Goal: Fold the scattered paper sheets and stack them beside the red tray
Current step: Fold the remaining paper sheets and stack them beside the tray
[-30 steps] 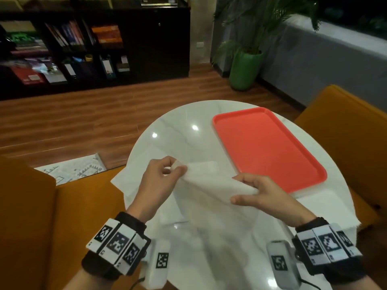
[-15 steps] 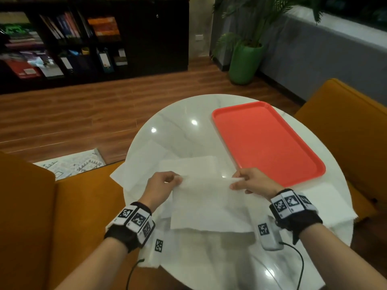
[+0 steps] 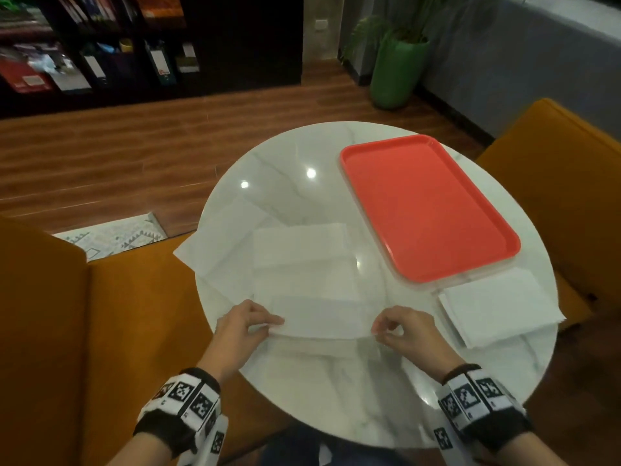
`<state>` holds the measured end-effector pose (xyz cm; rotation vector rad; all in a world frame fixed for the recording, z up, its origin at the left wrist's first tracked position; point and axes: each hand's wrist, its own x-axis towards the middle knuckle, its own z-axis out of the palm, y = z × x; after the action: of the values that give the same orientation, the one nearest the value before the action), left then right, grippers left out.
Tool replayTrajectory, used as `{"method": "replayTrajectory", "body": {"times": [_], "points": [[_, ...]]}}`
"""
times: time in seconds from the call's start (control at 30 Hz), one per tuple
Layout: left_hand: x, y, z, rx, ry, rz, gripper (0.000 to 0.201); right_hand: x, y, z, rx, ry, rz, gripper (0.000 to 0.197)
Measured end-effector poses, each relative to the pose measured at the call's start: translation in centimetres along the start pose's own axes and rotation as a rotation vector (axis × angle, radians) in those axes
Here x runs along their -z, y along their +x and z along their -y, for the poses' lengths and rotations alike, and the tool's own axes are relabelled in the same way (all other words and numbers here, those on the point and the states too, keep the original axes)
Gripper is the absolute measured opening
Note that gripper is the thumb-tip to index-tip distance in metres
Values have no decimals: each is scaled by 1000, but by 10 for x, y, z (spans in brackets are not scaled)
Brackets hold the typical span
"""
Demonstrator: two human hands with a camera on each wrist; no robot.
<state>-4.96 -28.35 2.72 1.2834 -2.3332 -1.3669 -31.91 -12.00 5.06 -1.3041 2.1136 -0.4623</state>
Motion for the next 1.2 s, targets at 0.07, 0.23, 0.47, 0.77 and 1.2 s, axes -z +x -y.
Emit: {"method": "replayTrajectory", "body": {"times": [0.07,0.23,0.47,0.77,1.2], "points": [[-4,-10,7,-8,117,29,39,-3,-5,-2,-50,-98,52,45],[-21,-8,-4,-135,197,-152,35,-14,1,13,32,-22,-152,36],[-63,17,-18,-155,694,78,72,-79,30,69,153,-183,101,54],[-68,15,9,-116,712,147,80,-80,10,2,2,-416,51,66],[-65,18,-8,-58,709,164,87,-38,35,0,-445,26,-157,26]]}}
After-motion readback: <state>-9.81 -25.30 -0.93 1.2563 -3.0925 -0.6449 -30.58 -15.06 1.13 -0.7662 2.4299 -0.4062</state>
